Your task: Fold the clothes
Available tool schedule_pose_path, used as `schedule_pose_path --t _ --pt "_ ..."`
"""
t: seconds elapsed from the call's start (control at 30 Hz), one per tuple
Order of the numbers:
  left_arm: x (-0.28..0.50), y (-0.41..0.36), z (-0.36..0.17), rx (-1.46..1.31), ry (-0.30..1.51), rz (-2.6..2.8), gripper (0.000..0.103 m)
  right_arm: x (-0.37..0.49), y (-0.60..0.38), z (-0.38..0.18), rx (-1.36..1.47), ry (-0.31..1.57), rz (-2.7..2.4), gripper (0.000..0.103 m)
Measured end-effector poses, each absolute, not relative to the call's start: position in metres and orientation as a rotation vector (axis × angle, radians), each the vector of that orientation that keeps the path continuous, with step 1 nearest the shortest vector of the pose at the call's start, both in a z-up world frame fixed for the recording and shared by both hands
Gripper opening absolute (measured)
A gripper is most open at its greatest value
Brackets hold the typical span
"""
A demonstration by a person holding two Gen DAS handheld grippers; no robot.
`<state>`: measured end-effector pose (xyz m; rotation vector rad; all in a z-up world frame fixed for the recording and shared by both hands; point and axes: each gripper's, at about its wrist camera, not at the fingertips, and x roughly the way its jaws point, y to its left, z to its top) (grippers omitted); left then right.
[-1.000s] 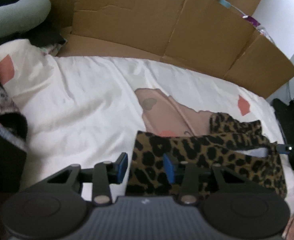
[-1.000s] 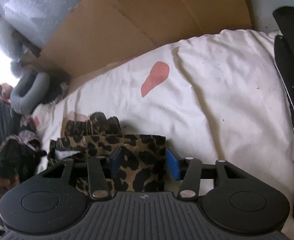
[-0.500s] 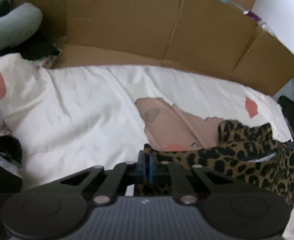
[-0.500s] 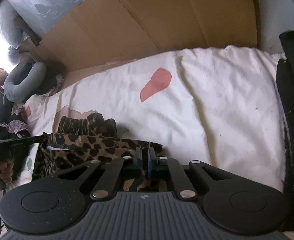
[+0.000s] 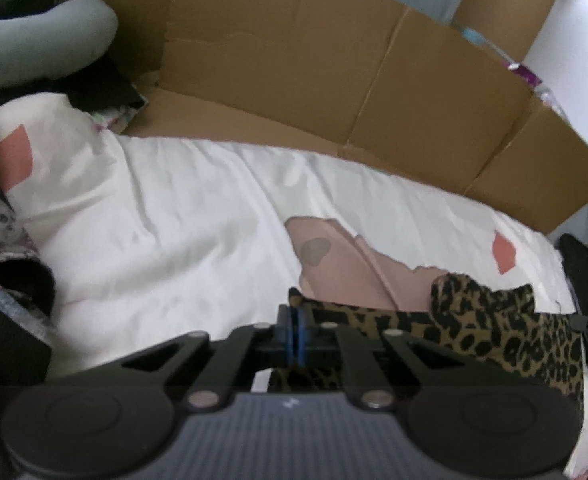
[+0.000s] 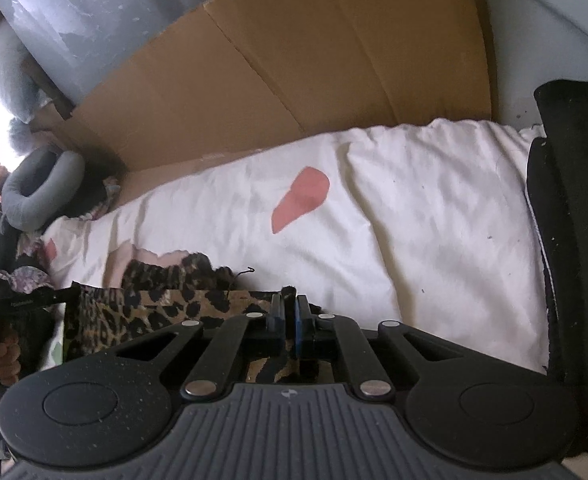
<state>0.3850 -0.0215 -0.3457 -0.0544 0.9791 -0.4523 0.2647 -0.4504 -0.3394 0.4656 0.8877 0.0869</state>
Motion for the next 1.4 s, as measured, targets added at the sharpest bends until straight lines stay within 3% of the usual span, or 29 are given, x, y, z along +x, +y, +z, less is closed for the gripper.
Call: schedule_pose_path --t 0.4,0.47,0.53,0.67,0.73,0.77,0.87,1.17,1.37,1.4 --pt "0.393 -0.045 -0.366 0.095 1.013 -0.439 0.006 0.288 -0.434 -0.375 0.385 0.971 0.065 0.002" --pt "0.393 -0.050 -0.366 0.130 1.007 -0.432 0.014 0.292 -0.432 -0.378 0.372 0.982 0.059 0.003" --pt "0.392 -0.052 -0.365 0.145 1.003 -0.431 0.016 0.294 -0.428 -0.379 0.343 0.989 0.051 0.010" --pt "0.389 -0.050 -0.362 0.164 1.000 -0.418 0.036 0.295 -0.421 -0.375 0.270 0.996 0.050 0.014" --pt "0.387 -0.047 -0.361 0.168 1.000 -0.413 0.039 0.294 -0.420 -0.374 0.257 1.001 0.040 0.021" --pt "0.386 -0.045 -0.362 0.167 1.002 -0.415 0.040 0.294 -0.421 -0.373 0.255 1.003 0.031 0.026" --pt "0.383 -0.046 -0.365 0.173 1.002 -0.422 0.040 0.292 -0.423 -0.373 0.267 1.010 0.024 0.029" --pt "0.390 -0.053 -0.371 0.167 1.015 -0.427 0.043 0.295 -0.421 -0.380 0.260 1.021 0.074 0.031" --pt "0.390 -0.055 -0.371 0.158 1.024 -0.428 0.040 0.297 -0.417 -0.381 0.238 1.010 0.084 0.029" --pt "0.389 -0.054 -0.371 0.152 1.030 -0.430 0.039 0.297 -0.417 -0.381 0.235 1.009 0.086 0.023"
